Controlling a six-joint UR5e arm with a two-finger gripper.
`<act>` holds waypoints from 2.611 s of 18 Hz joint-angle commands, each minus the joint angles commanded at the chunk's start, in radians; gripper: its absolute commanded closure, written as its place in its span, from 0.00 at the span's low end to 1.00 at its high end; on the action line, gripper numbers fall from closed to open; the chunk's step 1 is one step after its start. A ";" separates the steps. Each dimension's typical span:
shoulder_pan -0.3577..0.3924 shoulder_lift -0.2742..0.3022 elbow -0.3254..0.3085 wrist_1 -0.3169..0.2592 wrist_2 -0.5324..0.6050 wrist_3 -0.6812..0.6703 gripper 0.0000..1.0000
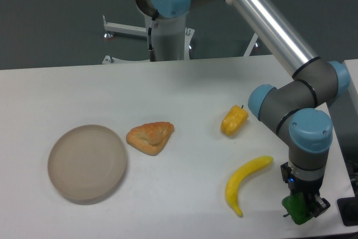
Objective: Place the green pepper on the plate
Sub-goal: 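Carry the held green pepper with the gripper toward the beige plate, then lower the green pepper onto the plate with the gripper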
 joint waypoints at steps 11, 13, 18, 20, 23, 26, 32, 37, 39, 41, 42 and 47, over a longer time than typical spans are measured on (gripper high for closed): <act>-0.040 0.124 -0.145 -0.031 -0.009 -0.072 0.56; -0.049 0.176 -0.204 -0.052 -0.023 -0.118 0.56; -0.103 0.320 -0.382 -0.078 -0.061 -0.302 0.56; -0.130 0.385 -0.464 -0.077 -0.098 -0.412 0.56; -0.182 0.468 -0.567 -0.077 -0.141 -0.572 0.56; -0.257 0.528 -0.633 -0.074 -0.141 -0.760 0.56; -0.392 0.555 -0.678 -0.072 -0.143 -1.060 0.56; -0.483 0.534 -0.689 -0.039 -0.144 -1.303 0.55; -0.515 0.514 -0.689 0.012 -0.146 -1.379 0.55; -0.537 0.486 -0.689 0.046 -0.146 -1.419 0.55; -0.543 0.474 -0.687 0.064 -0.144 -1.437 0.55; -0.566 0.417 -0.686 0.118 -0.138 -1.471 0.55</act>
